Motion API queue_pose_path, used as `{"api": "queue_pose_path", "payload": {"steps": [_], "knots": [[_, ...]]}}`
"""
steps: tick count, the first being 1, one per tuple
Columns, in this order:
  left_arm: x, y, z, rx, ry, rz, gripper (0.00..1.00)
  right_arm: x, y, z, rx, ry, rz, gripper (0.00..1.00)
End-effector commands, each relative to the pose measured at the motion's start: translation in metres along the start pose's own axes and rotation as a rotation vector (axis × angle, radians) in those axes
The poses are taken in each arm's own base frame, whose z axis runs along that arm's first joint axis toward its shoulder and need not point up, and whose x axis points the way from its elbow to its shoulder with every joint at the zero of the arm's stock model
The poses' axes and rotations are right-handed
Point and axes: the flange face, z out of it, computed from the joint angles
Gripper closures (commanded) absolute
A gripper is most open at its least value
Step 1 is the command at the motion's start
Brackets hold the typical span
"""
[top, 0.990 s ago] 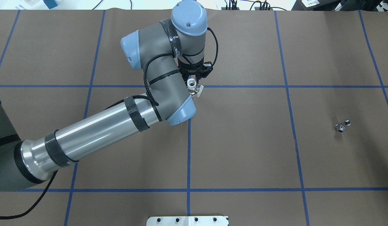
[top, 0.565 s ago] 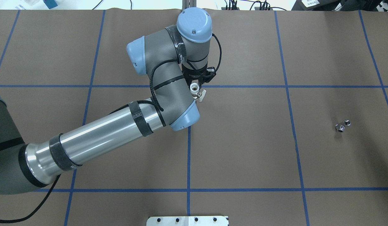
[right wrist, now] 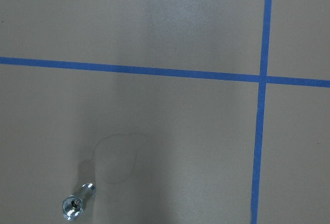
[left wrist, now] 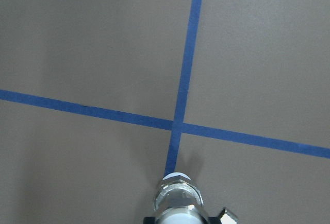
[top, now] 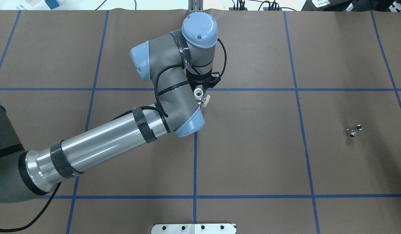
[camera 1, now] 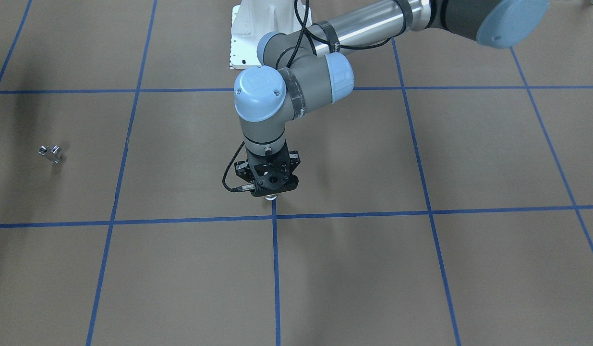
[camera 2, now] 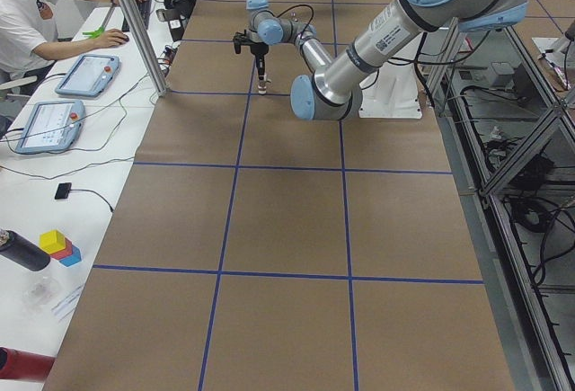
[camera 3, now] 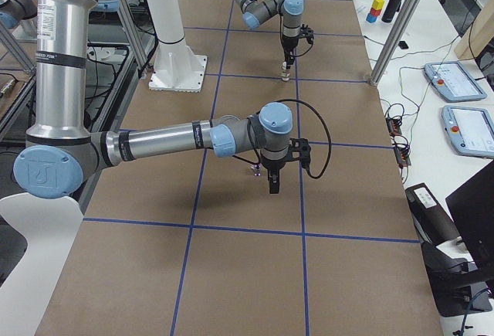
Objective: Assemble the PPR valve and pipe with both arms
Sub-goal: 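Carry the valve with the left gripper to the table center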
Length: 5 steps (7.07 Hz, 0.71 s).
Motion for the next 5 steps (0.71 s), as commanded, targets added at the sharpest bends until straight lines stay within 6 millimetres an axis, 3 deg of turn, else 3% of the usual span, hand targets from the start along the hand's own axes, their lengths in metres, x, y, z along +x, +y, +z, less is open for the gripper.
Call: {"api": "queue_pose_path", "payload": {"steps": [1,3,4,5], "knots": [[-0.0035,-0.0019,0.0027,0.002,-0.004,-0.003,1.00,-0.0006,0.0000,-0.0005,0.001,-0.001,-0.001,0.00],[-0.0050,-0.0029,0.0030,0.002,-0.002,-0.003,1.00,-0.0015,-0.0007,-0.0014,0.003,0.000,-0.003,0.00],[-0.0065,-0.0031,0.0047,0.001,-0.003,-0.001,0.50,-0.0015,-0.0007,-0.0014,0.003,0.000,-0.005,0.00],[-0.0065,-0.0029,0.0042,0.001,-0.003,0.036,0.25,-0.0028,-0.0014,-0.0024,0.005,-0.002,-0.007,0.00]]}}
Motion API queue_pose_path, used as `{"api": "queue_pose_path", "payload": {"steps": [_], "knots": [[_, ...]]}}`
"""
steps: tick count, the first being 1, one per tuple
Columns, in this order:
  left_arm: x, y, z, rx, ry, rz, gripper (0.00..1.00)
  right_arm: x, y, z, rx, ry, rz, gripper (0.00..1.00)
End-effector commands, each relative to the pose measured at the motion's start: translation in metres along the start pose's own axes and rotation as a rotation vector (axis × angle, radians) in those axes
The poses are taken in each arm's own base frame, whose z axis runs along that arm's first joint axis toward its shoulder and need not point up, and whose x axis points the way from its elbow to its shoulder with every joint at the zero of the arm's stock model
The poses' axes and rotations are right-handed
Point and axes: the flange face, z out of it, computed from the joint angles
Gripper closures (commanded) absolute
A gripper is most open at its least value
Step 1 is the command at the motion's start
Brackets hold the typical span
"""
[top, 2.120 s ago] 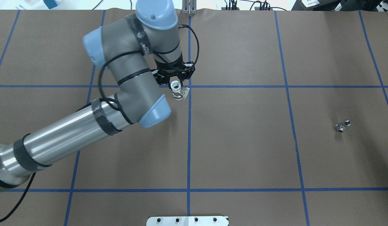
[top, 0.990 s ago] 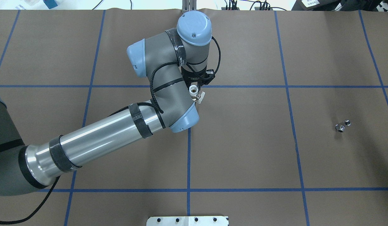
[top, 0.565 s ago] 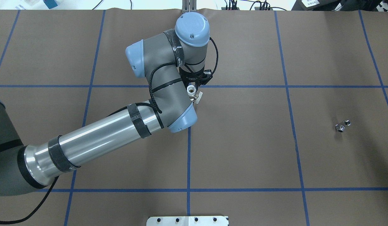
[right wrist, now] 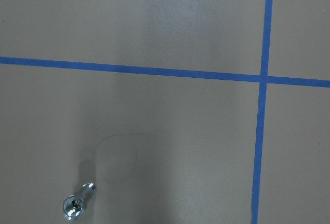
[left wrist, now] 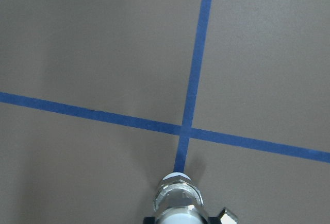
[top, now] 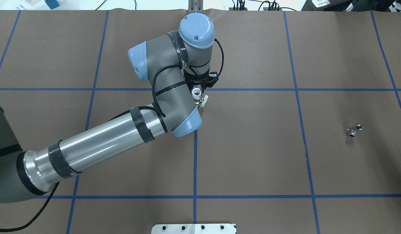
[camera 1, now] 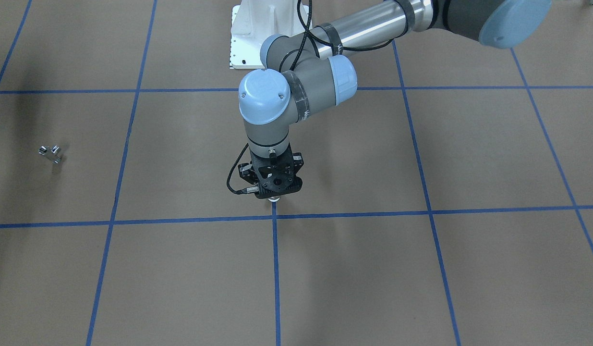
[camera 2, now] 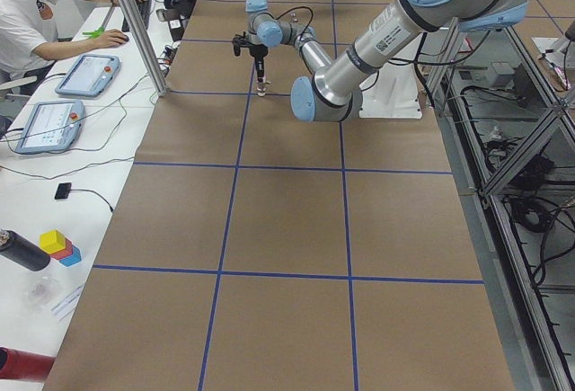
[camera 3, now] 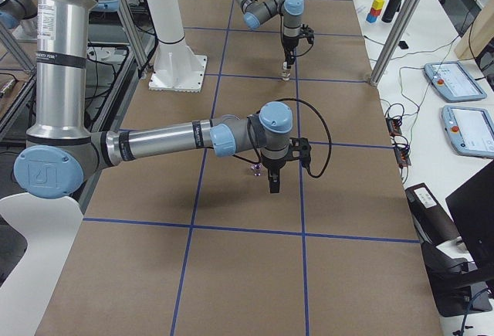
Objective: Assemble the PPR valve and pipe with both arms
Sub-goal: 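Carry the valve with the left gripper to the table center, then release the upright valve with the left gripper while the right gripper reaches the fitting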
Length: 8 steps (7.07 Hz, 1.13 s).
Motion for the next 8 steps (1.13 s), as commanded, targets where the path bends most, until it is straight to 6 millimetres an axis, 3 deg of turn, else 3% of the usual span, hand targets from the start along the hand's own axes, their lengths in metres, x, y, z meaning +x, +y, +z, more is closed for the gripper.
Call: {"api": "queue_pose_path", "payload": {"steps": [1,3,4,5,6,7,8], "knots": [[-0.001,-0.002,-0.001,0.002,0.001,0.028,0.15,-0.001,-0.001,-0.001,0.002,0.000,-0.002,0.00],[-0.001,-0.003,-0.012,0.006,0.010,0.026,0.12,-0.003,-0.002,-0.002,0.005,-0.002,-0.004,0.00],[-0.015,-0.007,-0.043,0.030,0.053,0.026,0.12,-0.007,-0.005,-0.002,0.006,-0.006,-0.002,0.00],[-0.069,0.007,-0.053,0.020,0.072,0.027,0.12,-0.019,-0.006,0.003,0.013,-0.025,-0.008,0.00],[-0.138,0.015,-0.056,0.009,0.086,0.044,0.12,-0.049,-0.003,0.021,0.035,-0.071,0.036,0.00],[-0.199,0.027,-0.069,0.025,0.099,0.156,0.09,-0.093,0.006,0.046,0.061,-0.103,0.094,0.00],[-0.261,0.024,-0.074,0.024,0.083,0.194,0.09,-0.101,0.034,0.072,0.072,-0.105,0.060,0.00]]}}
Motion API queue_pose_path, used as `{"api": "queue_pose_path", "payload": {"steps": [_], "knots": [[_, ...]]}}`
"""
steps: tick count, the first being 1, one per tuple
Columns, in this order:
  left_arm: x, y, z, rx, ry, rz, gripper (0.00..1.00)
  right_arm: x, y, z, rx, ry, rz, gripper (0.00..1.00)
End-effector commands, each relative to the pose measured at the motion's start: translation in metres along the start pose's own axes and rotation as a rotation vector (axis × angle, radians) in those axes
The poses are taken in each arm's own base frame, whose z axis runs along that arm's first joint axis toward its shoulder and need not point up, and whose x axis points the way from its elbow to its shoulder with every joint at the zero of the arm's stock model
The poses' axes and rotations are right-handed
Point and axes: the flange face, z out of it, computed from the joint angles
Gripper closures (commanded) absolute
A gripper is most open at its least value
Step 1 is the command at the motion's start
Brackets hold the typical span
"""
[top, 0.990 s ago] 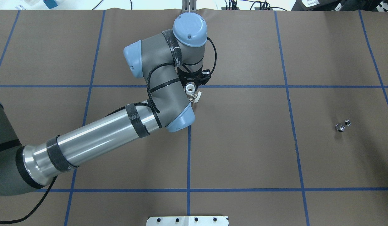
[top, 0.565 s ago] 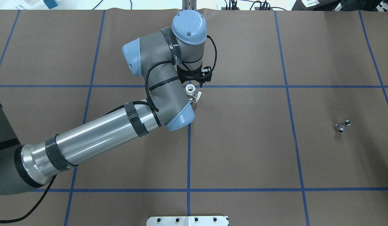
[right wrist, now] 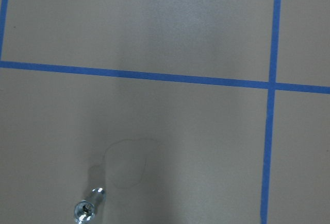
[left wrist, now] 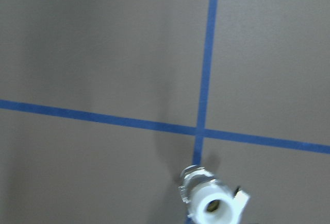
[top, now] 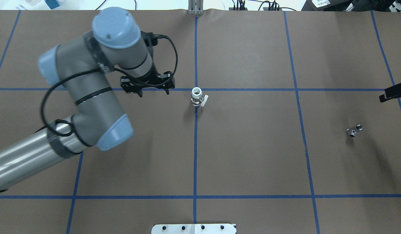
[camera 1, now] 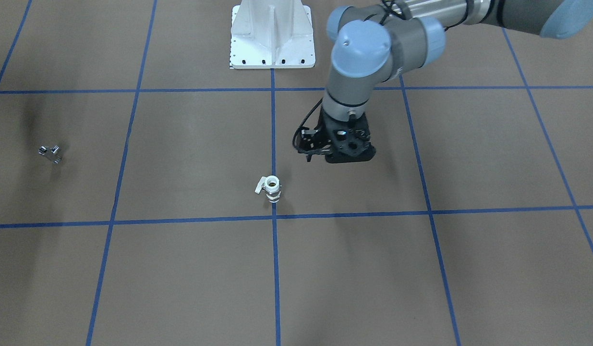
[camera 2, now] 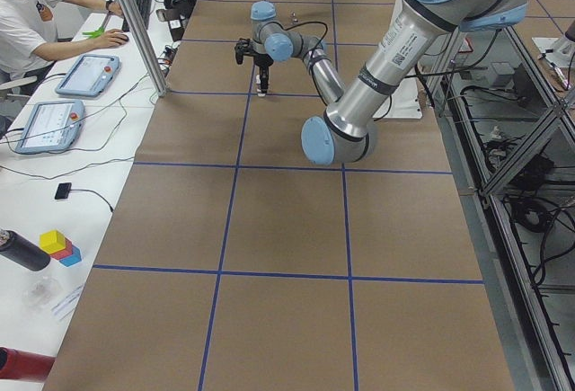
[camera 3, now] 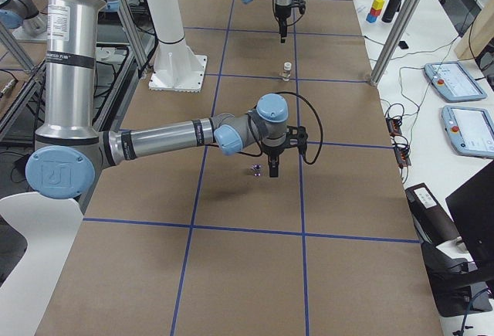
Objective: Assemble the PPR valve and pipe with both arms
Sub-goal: 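Release the upright valve with the left gripper while the right gripper reaches the fitting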
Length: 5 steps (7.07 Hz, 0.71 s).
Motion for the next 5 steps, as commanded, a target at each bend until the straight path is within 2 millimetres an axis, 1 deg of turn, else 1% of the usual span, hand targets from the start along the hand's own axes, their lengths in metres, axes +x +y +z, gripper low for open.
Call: {"api": "queue_pose_path", "payload": {"steps": [1,2,3,5], "knots": [[-0.142,0.011,-0.030,-0.021,-0.022,0.133,0.09,-0.029,0.042,0.050,-0.007,-0.009,-0.037,0.01],[-0.210,0.012,-0.048,-0.031,-0.041,0.175,0.08,-0.028,0.048,0.065,-0.038,0.000,-0.042,0.03],[-0.227,0.008,-0.054,-0.029,-0.045,0.185,0.08,-0.028,0.051,0.074,-0.056,0.005,-0.047,0.05],[-0.228,0.008,-0.054,-0.029,-0.045,0.184,0.07,-0.022,0.050,0.082,-0.065,0.017,-0.043,0.08]]}}
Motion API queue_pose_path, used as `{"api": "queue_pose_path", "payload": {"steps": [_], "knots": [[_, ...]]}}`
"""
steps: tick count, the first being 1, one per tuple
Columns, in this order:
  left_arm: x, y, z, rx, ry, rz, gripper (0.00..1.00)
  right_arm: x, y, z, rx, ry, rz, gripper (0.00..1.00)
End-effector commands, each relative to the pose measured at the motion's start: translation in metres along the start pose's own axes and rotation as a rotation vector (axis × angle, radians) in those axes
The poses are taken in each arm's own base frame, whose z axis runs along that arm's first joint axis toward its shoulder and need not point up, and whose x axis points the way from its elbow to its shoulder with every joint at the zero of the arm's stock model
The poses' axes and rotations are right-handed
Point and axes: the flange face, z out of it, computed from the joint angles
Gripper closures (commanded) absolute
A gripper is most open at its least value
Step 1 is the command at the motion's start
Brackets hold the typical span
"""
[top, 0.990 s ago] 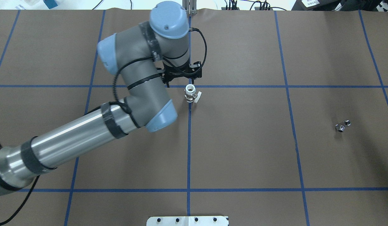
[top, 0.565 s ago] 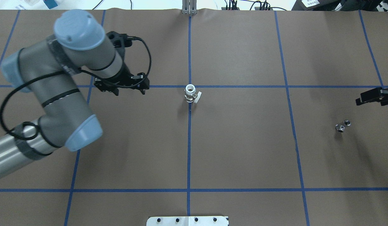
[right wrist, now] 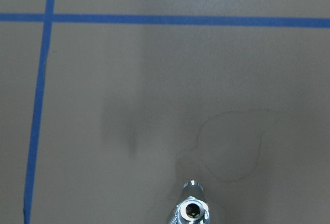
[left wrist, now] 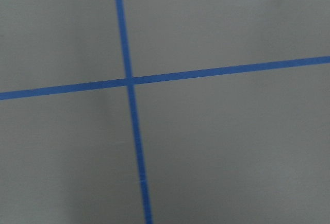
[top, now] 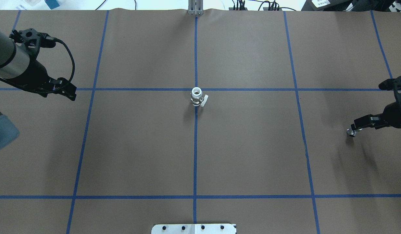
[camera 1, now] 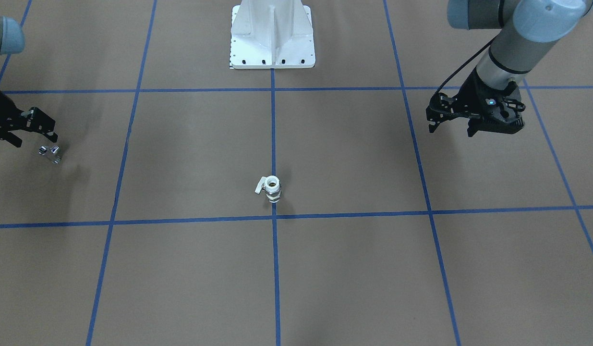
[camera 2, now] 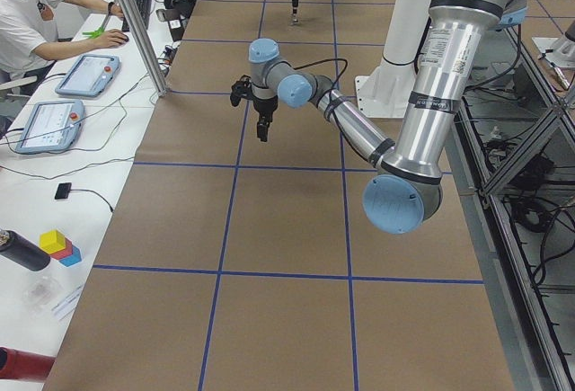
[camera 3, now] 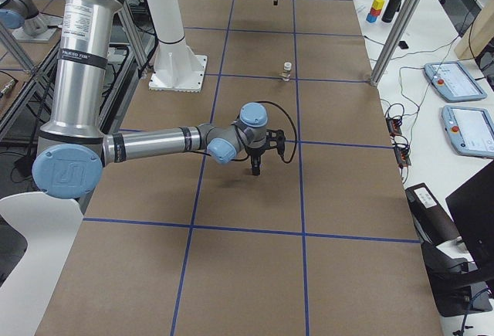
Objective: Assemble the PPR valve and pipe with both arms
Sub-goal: 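Release the upright valve with the left gripper while the right gripper reaches the fitting, then grasp the small chrome fitting with the right gripper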
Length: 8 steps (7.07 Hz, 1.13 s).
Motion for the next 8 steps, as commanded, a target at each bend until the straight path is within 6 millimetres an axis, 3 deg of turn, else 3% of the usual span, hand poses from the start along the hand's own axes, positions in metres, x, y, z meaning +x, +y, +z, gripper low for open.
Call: {"api": "queue_pose_path", "payload": {"steps": [1,3,5,8], "knots": [[-0.003,0.001,-0.002,0.000,0.001,0.004,0.06,0.005,-0.003,0.012,-0.015,0.010,0.008,0.08],[-0.003,0.001,-0.001,-0.002,0.000,0.004,0.05,0.004,-0.013,0.022,-0.020,0.014,0.010,0.08],[-0.003,0.001,0.001,-0.003,-0.002,0.004,0.05,0.004,-0.013,0.022,-0.020,0.014,0.011,0.17],[-0.004,0.001,0.003,-0.006,-0.003,0.005,0.05,0.002,-0.013,0.025,-0.016,0.021,0.004,0.19]]}}
